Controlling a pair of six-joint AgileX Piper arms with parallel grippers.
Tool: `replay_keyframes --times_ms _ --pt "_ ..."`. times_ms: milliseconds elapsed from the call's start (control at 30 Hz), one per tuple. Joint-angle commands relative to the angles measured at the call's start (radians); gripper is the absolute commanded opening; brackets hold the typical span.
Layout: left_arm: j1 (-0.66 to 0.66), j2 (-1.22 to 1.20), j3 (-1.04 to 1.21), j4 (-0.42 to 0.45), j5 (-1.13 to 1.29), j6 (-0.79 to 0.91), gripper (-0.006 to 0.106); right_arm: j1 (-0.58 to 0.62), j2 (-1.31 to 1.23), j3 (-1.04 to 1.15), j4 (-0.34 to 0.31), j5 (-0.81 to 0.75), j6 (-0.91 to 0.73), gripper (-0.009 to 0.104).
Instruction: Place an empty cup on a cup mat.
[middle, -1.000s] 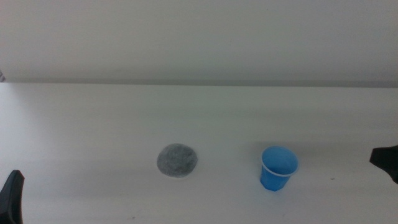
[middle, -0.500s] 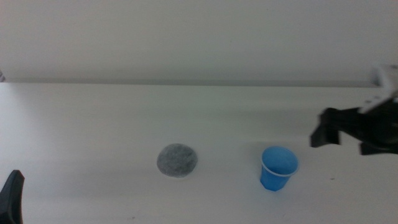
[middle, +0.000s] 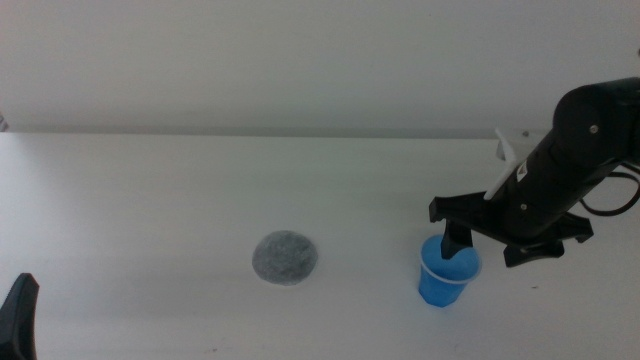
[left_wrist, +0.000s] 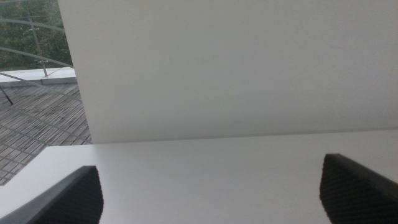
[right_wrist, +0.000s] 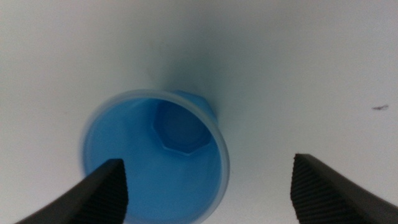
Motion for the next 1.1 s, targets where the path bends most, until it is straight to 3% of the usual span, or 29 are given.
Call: replay_keyframes --times_ms 0,267,367,467,500,533,767,1067 --pt "-0.008 -0.041 0.041 0.0 -0.012 0.0 0.094 0.003 0.023 -0.01 -0.009 0.007 0.01 0.069" --pt "-0.008 -0.041 0.041 0.0 -0.012 0.0 0.094 0.003 0.113 -0.01 -0.001 -0.057 0.017 0.067" --pt "-0.008 -0.041 0.041 0.0 -0.012 0.0 0.094 0.003 0.154 -0.01 0.003 -0.061 0.017 0.058" --pt "-0.008 -0.041 0.041 0.0 -0.012 0.0 0.094 0.003 0.179 -0.01 0.006 -0.094 0.006 0.027" --pt "-0.008 -0.041 0.041 0.0 -0.012 0.0 0.094 0.005 0.182 -0.011 0.006 -0.108 0.006 0.008" --pt "-0.008 -0.041 0.041 0.0 -0.012 0.0 0.094 0.009 0.182 -0.017 0.006 -0.11 0.004 -0.002" --pt "-0.008 -0.041 0.041 0.0 -0.012 0.0 0.094 0.123 0.201 -0.276 -0.024 0.041 0.024 0.001" --pt "-0.008 -0.041 0.041 0.0 -0.012 0.0 0.094 0.28 0.463 -0.717 -0.01 0.233 0.047 0.001"
